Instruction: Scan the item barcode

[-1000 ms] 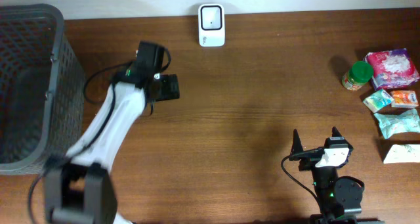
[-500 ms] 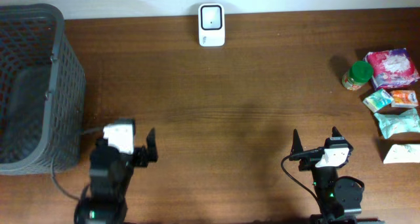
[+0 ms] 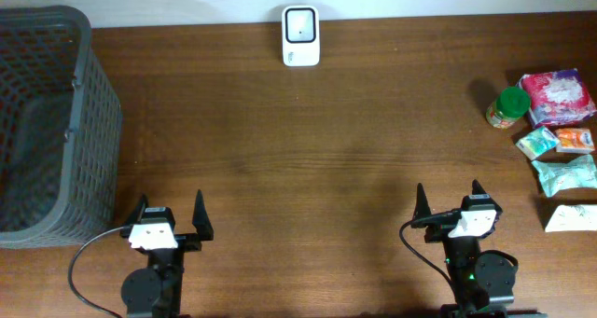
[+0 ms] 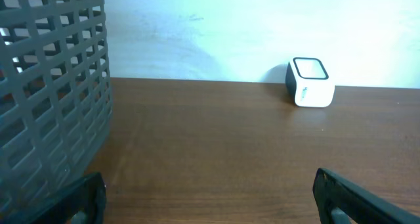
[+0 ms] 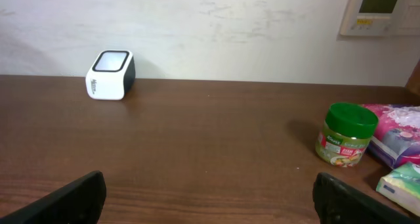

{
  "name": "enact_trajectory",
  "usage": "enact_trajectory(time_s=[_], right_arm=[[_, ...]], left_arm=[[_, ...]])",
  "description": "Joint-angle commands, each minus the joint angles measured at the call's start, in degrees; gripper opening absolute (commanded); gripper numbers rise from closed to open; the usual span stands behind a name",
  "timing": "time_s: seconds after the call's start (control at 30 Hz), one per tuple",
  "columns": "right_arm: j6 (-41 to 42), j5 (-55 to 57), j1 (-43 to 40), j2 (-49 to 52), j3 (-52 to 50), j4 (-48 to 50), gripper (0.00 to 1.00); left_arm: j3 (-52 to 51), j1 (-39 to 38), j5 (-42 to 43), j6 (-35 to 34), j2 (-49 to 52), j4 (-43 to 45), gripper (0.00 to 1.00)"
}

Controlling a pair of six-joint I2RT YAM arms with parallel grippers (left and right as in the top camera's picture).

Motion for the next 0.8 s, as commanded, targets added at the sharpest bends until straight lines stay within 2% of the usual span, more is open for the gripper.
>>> enact_trajectory(time_s=[0.0, 0.23, 0.33, 0.57, 0.63, 0.77], right_arm=[[-0.4, 0.5, 0.3, -0.4, -0.5, -0.1, 0.99], [-0.4, 0.5, 0.3, -0.4, -0.5, -0.1, 0.99], [-0.4, 0.5, 0.3, -0.4, -0.5, -0.1, 0.99], [-0.4, 0.5, 0.3, -0.4, -0.5, -0.1, 0.99], [-0.4, 0.5, 0.3, -0.4, -0.5, -0.1, 0.99], [-0.4, 0.5, 0.3, -0.4, -0.5, -0.1, 0.99]], left_arm=[[-0.7, 0.3, 1.1, 0.7, -0.7, 0.7, 0.99], [-0.7, -0.6, 1.1, 1.2, -0.7, -0.5, 0.99], [-0.7, -0.6, 2.5, 5.7, -0.7, -0.4, 0.99], [-0.7, -2.9, 1.5, 4.6, -0.7, -0.6, 0.99], [-0.7, -2.9, 0.1, 0.2, -0.7, -0.7, 0.99], [-0.7, -2.8, -0.3, -0.7, -0.7, -0.8, 0.99]])
